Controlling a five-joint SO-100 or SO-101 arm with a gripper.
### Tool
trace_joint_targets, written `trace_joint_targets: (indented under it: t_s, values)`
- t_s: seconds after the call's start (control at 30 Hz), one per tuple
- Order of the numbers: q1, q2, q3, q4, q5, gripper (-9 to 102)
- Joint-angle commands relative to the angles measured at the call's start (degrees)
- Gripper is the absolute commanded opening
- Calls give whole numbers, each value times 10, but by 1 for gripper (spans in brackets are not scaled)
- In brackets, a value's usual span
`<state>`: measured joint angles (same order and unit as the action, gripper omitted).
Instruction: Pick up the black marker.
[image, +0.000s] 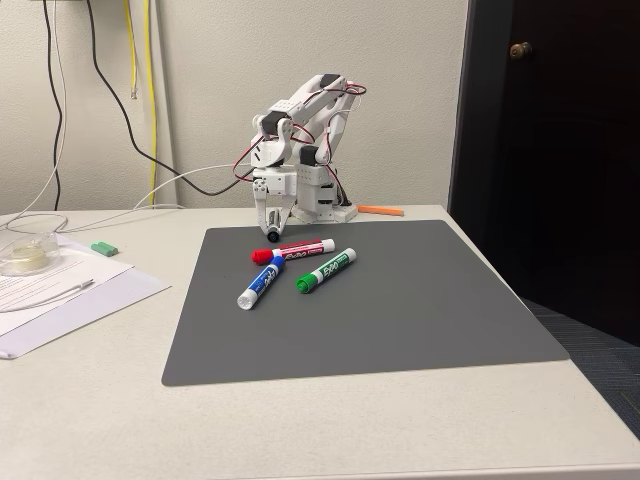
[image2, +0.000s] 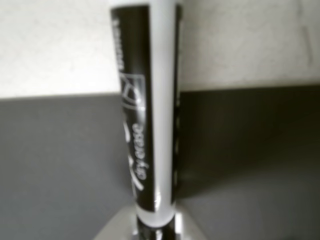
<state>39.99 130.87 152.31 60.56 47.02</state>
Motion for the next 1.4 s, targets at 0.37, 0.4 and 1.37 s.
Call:
trace_joint_targets:
  t_s: [0.37,0.4,1.37]
  values:
    - [-2,27,3,-3,-4,0]
    - [-2,26,3,-3,-4,0]
    - [-14,62,-47,67,1,0]
